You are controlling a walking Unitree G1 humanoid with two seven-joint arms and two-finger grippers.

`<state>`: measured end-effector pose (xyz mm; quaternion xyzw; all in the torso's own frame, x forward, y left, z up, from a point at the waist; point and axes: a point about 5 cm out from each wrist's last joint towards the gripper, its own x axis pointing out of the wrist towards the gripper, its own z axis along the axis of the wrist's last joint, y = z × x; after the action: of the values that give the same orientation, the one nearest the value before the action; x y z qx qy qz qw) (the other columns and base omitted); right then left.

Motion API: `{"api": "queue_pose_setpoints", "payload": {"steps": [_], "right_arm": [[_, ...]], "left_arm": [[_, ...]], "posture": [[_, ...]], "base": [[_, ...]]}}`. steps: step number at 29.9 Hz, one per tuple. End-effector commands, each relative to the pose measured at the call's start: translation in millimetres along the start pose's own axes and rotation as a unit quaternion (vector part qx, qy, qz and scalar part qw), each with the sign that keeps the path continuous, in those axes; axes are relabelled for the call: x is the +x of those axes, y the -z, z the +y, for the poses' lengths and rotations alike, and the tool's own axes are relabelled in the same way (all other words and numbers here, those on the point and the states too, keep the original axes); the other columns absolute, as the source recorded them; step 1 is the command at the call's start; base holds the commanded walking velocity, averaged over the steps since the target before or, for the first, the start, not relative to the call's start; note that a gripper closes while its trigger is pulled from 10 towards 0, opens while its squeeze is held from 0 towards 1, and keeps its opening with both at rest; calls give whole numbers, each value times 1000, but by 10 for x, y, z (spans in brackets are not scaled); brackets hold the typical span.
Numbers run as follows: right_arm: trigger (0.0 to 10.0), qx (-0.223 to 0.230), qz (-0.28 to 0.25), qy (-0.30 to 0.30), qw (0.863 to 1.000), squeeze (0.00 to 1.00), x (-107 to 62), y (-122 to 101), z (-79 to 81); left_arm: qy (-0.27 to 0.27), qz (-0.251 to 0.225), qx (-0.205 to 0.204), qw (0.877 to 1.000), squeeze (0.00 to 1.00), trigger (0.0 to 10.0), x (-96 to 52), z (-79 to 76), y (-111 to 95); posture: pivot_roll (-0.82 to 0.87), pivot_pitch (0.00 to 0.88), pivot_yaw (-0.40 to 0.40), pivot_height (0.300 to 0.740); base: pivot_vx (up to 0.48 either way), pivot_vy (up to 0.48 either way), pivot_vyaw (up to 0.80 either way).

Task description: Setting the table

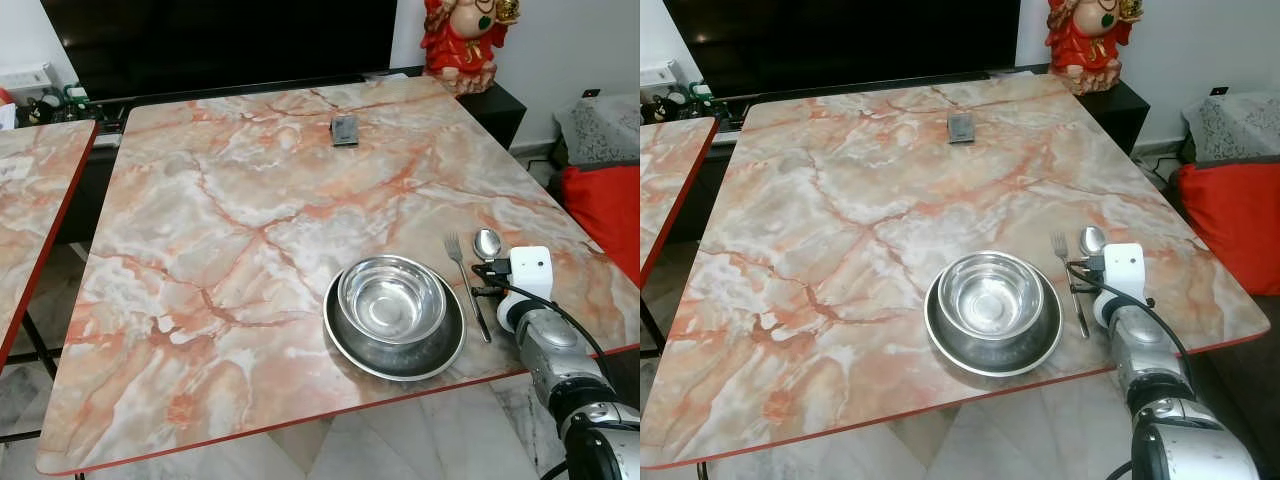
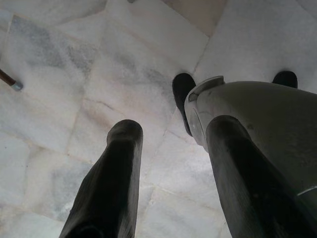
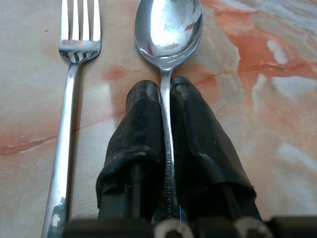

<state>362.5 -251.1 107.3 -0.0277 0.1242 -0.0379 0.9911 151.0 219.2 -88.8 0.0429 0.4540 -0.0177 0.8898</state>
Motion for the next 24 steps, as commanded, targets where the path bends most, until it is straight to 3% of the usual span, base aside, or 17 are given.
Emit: {"api": "queue_pose_setpoints", "payload": {"steps": [1, 11, 23, 24], "right_arm": [[10000, 2, 2, -4, 1000, 0, 7, 7, 34], [10000, 0, 0, -20, 1000, 0, 7, 34, 98], [10000, -6, 7, -13, 1000, 0, -2, 58, 64], [10000, -6, 7, -13, 1000, 157, -2, 58, 66]], "left_arm": [[0, 12, 3, 1000, 0, 10000, -20, 7, 71], [2, 10, 2, 1000, 0, 10000, -6, -26, 48], [2, 12, 3, 1000, 0, 10000, -19, -8, 76], [2, 12, 3, 1000, 0, 10000, -21, -2, 78]], "posture": [[-4, 155, 29, 740], [-2, 154, 28, 740], [-4, 153, 28, 740], [-4, 153, 28, 740]], "base": [[0, 0, 0], [0, 0, 0], [0, 0, 0], [0, 0, 0]]}}
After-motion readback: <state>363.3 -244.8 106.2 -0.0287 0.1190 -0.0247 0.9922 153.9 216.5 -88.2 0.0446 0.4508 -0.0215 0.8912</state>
